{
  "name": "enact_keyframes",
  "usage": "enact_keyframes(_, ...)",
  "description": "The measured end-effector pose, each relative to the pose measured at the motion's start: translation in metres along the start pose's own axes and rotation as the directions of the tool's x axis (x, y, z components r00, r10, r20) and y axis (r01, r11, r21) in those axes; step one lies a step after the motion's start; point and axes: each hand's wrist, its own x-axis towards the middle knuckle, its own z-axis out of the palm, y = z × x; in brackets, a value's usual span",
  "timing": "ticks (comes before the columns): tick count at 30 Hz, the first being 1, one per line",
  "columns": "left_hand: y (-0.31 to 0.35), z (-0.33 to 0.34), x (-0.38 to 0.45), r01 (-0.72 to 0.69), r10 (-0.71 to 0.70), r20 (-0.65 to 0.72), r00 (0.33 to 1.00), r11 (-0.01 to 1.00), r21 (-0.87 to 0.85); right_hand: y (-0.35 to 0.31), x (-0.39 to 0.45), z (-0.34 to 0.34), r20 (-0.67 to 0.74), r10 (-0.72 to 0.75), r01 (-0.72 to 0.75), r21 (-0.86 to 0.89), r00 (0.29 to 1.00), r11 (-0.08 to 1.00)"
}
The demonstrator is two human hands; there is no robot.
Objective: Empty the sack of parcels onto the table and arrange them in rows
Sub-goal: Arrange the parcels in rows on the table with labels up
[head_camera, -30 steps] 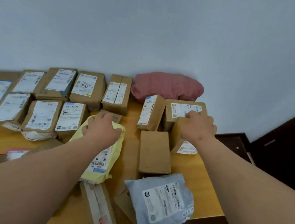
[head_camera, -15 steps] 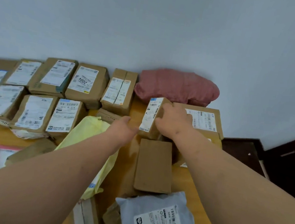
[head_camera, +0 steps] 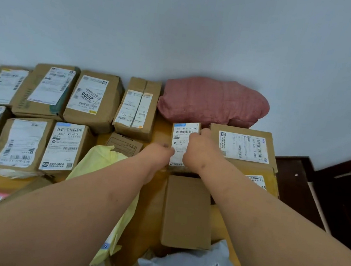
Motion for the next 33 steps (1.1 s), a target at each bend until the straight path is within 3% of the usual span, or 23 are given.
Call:
enact_keyframes(3, 0.005, -0.002, 0.002, -0.003, 0.003, 0.016, 1.000, 1.000, 0.025, 0.001, 0.002, 0.001, 0.012, -0.046, 0.047, -0.066, 0.999, 0.997)
enact_keyframes(7, 0.005, 0.001, 0.003, 0.016, -0.022, 0.065, 0.998, 0.996, 0.083, 0.008, 0.003, -0.015, -0.115, -0.099, 0.096, -0.031, 0.988, 0.995)
enact_keyframes(11, 0.001, 0.009, 0.001, 0.028, -0.034, 0.134, 0.990, 0.998, 0.049, 0.033, -0.001, -0.035, -0.182, 0.001, -0.009, -0.044, 0.983, 0.999)
enact_keyframes(18, 0.007, 0.014, -0.022, -0.085, 0.059, 0.132, 0.990, 0.975, 0.205, 0.066, -0.029, -0.045, -0.224, 0.105, -0.078, 0.126, 0.969, 0.989)
enact_keyframes(22, 0.007, 0.017, -0.034, -0.146, 0.117, 0.126, 0.985, 0.956, 0.254, 0.088, -0.046, -0.052, -0.207, 0.139, -0.110, 0.144, 0.968, 0.983)
enact_keyframes(24, 0.007, 0.020, -0.039, -0.179, 0.152, 0.117, 0.981, 0.941, 0.285, 0.097, -0.053, -0.056, -0.124, 0.089, -0.069, 0.154, 0.988, 0.986)
enact_keyframes(26, 0.007, 0.026, -0.045, -0.204, 0.174, 0.123, 0.977, 0.930, 0.306, 0.105, -0.062, -0.059, 0.035, 0.015, -0.018, 0.105, 0.999, 0.994)
enact_keyframes(28, 0.008, 0.033, -0.051, -0.230, 0.195, 0.134, 0.972, 0.909, 0.347, 0.110, -0.071, -0.057, 0.151, -0.030, 0.038, -0.052, 0.988, 0.998)
enact_keyframes(31, 0.008, 0.043, -0.061, -0.267, 0.228, 0.142, 0.963, 0.873, 0.407, 0.113, -0.081, -0.043, 0.165, -0.071, 0.119, -0.299, 0.984, 0.947)
enact_keyframes(33, 0.006, 0.048, -0.066, -0.281, 0.241, 0.145, 0.960, 0.860, 0.426, 0.114, -0.086, -0.032, 0.110, -0.107, 0.139, -0.352, 0.988, 0.926)
